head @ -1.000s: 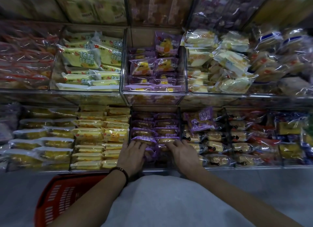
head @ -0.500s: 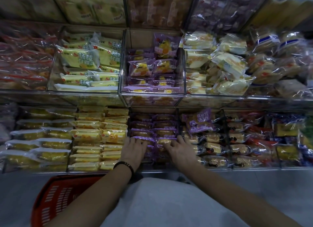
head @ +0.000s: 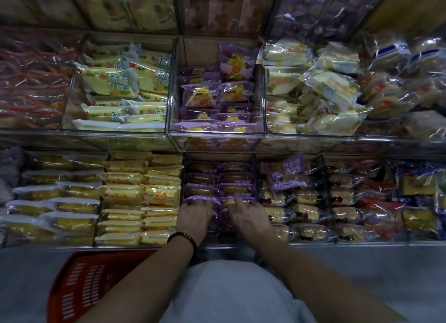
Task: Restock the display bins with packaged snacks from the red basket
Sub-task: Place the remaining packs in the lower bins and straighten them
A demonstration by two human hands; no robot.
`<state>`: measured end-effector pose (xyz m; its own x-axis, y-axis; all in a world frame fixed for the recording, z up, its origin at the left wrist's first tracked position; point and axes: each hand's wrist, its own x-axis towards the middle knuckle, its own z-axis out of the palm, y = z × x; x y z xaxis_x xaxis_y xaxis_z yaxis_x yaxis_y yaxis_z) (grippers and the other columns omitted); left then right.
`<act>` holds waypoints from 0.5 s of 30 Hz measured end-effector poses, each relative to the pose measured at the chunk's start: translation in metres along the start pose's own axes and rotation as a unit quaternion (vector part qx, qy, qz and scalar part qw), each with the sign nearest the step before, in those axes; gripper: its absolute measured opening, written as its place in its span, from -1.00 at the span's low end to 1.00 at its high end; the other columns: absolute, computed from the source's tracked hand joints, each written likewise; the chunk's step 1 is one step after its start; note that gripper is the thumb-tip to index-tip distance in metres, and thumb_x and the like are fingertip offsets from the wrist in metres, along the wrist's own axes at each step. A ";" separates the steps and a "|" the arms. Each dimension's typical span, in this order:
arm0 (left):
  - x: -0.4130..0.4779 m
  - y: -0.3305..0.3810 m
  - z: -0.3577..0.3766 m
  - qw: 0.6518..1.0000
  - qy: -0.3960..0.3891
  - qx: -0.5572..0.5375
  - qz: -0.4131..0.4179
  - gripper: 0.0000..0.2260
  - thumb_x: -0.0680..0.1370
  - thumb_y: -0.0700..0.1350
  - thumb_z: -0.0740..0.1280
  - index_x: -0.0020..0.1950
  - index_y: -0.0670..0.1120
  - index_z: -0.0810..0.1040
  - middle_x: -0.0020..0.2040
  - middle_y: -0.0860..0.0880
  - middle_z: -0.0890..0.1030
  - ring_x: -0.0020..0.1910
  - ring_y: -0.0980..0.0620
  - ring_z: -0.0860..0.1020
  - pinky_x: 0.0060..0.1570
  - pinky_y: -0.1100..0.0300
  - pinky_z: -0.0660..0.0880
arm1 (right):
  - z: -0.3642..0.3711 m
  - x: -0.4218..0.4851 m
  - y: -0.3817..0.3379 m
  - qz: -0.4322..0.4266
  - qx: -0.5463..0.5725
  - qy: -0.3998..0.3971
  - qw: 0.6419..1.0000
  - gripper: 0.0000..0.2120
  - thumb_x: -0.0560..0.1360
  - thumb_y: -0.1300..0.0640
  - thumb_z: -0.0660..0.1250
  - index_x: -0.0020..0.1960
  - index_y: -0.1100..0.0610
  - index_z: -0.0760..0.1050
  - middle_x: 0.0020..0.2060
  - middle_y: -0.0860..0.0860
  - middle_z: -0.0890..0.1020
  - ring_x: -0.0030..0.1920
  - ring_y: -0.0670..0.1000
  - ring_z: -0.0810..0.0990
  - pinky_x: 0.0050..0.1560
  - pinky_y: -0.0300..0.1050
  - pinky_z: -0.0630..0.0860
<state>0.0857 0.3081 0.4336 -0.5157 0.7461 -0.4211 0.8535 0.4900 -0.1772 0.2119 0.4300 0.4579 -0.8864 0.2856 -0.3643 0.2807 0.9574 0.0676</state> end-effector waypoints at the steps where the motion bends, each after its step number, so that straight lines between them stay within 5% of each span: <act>1: 0.000 0.000 0.002 1.000 0.005 -0.015 -0.002 -0.59 0.63 -0.13 0.34 0.48 -0.04 0.38 0.32 -0.11 0.59 0.19 -0.12 0.64 0.15 0.04 0.52 | 0.003 -0.001 0.000 0.001 0.003 0.001 1.000 -0.55 0.60 0.30 0.31 0.48 0.17 0.37 0.41 0.21 0.38 -0.11 0.10 0.63 -0.19 0.01 0.44; 6: -0.004 -0.009 0.011 0.994 0.031 -0.103 -0.003 -0.55 0.62 -0.05 0.36 0.50 0.02 0.35 0.37 -0.12 0.52 0.12 -0.14 0.66 0.07 0.03 0.54 | 0.018 -0.004 0.001 0.051 0.051 0.023 0.997 -0.45 0.41 0.19 0.56 0.35 0.07 0.47 0.13 0.16 0.53 -0.38 0.07 0.57 -0.47 -0.09 0.37; 11: -0.031 -0.012 0.018 0.980 0.123 -0.158 0.004 -0.59 0.50 0.03 0.50 0.29 0.03 0.45 0.23 -0.06 0.49 -0.06 -0.06 0.64 -0.06 0.07 0.56 | 0.029 -0.031 -0.003 0.025 0.127 0.109 0.986 -0.73 0.45 -0.01 0.42 0.10 0.07 0.54 -0.06 0.05 0.60 -0.13 0.12 0.62 -0.19 -0.02 0.53; 15: -0.045 -0.013 0.029 0.979 0.089 -0.148 0.109 -0.72 0.60 0.10 0.28 0.24 0.03 0.59 0.17 -0.02 0.66 0.13 -0.09 0.61 0.13 0.02 0.53 | 0.049 -0.037 -0.005 -0.007 0.147 0.018 0.989 -0.65 0.52 -0.10 0.26 0.24 0.00 0.57 0.09 0.04 0.66 0.04 0.16 0.65 -0.06 0.04 0.59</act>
<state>0.1003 0.2551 0.4292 -0.3513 0.9009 -0.2548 0.8990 0.4006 0.1771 0.2617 0.4129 0.4254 -0.9019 0.2781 -0.3305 0.3582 0.9091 -0.2127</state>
